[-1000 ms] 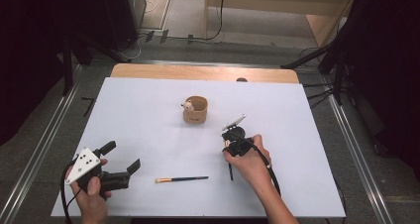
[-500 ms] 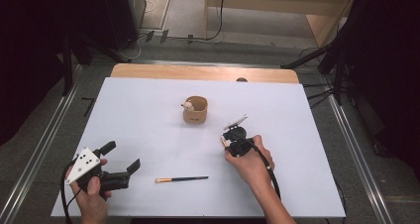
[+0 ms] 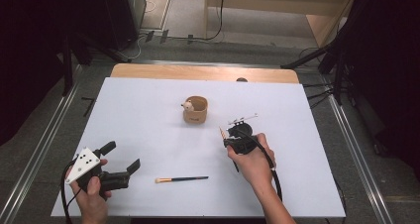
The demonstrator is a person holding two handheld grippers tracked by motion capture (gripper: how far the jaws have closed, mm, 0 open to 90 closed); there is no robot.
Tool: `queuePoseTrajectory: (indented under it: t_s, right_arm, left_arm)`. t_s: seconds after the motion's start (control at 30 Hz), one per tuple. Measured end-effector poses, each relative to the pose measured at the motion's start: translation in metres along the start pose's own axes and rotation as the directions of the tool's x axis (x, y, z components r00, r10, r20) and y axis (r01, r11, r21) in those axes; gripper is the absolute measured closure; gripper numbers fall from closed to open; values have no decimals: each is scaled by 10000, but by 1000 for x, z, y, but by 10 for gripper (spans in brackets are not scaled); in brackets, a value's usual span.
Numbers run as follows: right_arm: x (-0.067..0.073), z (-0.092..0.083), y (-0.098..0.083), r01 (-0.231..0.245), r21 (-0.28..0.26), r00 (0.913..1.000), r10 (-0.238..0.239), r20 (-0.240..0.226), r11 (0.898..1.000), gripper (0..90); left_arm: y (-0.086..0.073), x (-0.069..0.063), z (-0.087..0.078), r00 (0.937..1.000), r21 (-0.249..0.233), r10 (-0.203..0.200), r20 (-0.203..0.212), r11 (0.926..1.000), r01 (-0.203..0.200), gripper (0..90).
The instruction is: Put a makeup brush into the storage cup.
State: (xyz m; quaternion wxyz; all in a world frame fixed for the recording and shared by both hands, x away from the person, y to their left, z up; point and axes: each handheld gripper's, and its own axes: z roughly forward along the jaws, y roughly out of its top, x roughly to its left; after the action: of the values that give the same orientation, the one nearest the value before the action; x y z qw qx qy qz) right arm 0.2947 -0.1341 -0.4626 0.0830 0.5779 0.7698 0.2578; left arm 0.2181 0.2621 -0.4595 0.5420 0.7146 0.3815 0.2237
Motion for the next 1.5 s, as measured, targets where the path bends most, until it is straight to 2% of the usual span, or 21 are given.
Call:
queuePoseTrajectory:
  t_s: [0.03,0.17,0.23,0.3,0.33,0.43,0.47,0.5,0.53,0.63,0.67,0.7,0.77,0.8,0.83,0.87,0.93,1.07,1.17,1.27,1.5]
  right_arm:
    - [-1,-4,1,-17,-431,9999,11,-128,9991,848]
    - [-1,-8,1,-157,-833,9996,136,-253,9964,849]
    - [-3,-12,0,-114,-1331,9993,66,-368,9910,849]
    - [-3,-13,0,-119,-1452,9990,57,-433,9893,848]
    - [-4,-14,-1,-116,-1782,9986,23,-521,9839,849]
    - [-4,-17,-1,-124,-2247,9976,-34,-699,9743,848]
    - [-4,-17,-1,-124,-2247,9976,-34,-699,9743,848]
    - [-5,-19,-1,-225,-2525,9958,-7,-913,9673,849]
    - [-5,-19,-1,-225,-2525,9958,-7,-913,9673,849]
    - [-5,-22,-2,-204,-3021,9957,-79,-920,9530,848]
    - [-5,-24,-2,-338,-3332,9944,-17,-1054,9422,848]
    - [-5,-24,-2,-338,-3332,9944,-17,-1054,9422,848]
    - [-6,-26,-2,-492,-3656,9925,44,-1225,9295,848]
    - [-6,-26,-2,-492,-3656,9925,44,-1225,9295,848]
    - [-6,-27,-2,-459,-3786,9931,11,-1177,9244,848]
    - [-6,-28,-2,-425,-4078,9934,-49,-1146,9121,848]
    - [-6,-28,-2,-403,-4174,9932,-91,-1158,9078,848]
    - [-5,-31,-2,-363,-4616,9938,-164,-1097,8863,848]
    - [-4,-32,-1,-383,-4829,9933,-196,-1142,8748,848]
    - [-4,-33,0,-408,-4872,9919,-234,-1250,8723,849]
    - [-5,-35,1,-541,-5338,9903,-231,-1369,8439,849]
  left_arm:
    - [0,0,0,10000,7,18,-15,10000,-18,0]
    - [0,0,0,10000,-1,12,-12,10000,-12,0]
    - [0,0,0,10000,6,13,-8,10000,-13,0]
    - [0,-1,0,10000,11,43,-20,10000,-43,0]
    - [0,-1,0,10000,13,52,-24,10000,-52,0]
    - [0,-1,0,10000,54,79,-23,10000,-79,0]
    - [0,-1,0,10000,33,66,-16,10000,-66,0]
    - [0,-1,0,10000,49,64,-11,10000,-64,0]
    - [0,-1,0,10000,41,80,-10,10000,-80,0]
    - [0,-1,0,10000,58,70,8,10000,-70,0]
    - [0,-1,0,10000,70,70,2,10000,-71,0]
    - [0,-1,0,10000,65,77,11,9999,-77,0]
    - [0,-2,0,10000,62,81,5,9999,-81,0]
    - [0,-2,0,10000,62,81,5,9999,-81,0]
    - [0,-2,0,10000,41,59,12,10000,-59,0]
    - [0,-1,0,10000,28,42,-3,10000,-42,0]
    - [0,-1,-1,10000,21,44,-18,10000,-44,0]
    - [0,0,-2,10000,25,44,-11,10000,-44,0]
    - [0,0,-1,10000,14,40,-3,10000,-40,0]
    - [1,0,-2,10000,-8,39,18,10000,-39,0]
    - [1,0,-1,10000,-13,17,33,10000,-17,0]
